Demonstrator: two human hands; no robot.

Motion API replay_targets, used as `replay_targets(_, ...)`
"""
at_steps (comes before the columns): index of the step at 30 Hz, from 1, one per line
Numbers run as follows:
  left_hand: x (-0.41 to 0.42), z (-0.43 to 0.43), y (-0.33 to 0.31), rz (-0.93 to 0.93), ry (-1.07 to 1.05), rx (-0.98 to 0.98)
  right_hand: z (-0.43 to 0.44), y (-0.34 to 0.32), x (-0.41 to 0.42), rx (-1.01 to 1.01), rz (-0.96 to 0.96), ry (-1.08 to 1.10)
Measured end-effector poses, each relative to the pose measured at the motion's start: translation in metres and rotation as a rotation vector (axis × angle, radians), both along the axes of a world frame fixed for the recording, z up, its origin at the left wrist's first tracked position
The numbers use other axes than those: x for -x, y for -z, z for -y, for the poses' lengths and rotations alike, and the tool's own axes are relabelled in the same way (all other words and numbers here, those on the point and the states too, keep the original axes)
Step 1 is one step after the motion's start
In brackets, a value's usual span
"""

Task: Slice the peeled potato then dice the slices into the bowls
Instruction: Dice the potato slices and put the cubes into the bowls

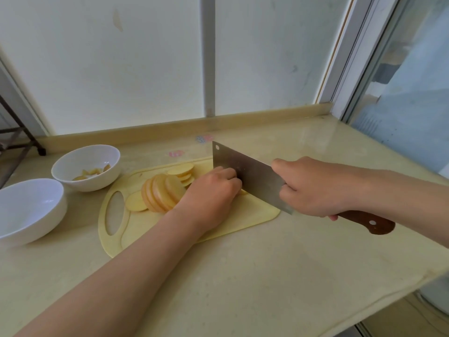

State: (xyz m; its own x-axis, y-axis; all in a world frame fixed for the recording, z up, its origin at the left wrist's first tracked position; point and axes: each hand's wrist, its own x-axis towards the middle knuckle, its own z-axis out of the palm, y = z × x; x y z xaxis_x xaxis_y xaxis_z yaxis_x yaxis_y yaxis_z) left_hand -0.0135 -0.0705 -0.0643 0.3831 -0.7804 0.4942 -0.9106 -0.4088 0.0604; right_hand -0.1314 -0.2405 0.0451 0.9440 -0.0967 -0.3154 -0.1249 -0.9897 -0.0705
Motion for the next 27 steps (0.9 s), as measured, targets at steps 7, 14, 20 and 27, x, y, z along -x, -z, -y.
replay_targets(7, 0.000, -0.001, -0.002, -0.003, -0.009, -0.015, -0.025, 0.010, -0.032, 0.003, 0.019, -0.044)
replay_targets(14, 0.002, 0.000, -0.003, -0.013, -0.035, -0.026, -0.011, 0.007, -0.012, -0.050, -0.017, -0.001)
replay_targets(20, 0.003, 0.001, -0.003, -0.058, -0.041, -0.027, 0.003, 0.004, -0.005, -0.217, 0.081, 0.102)
replay_targets(27, 0.003, -0.001, -0.005, -0.120, -0.051, -0.028, 0.048, 0.023, -0.003, -0.643, 0.140, 0.420)
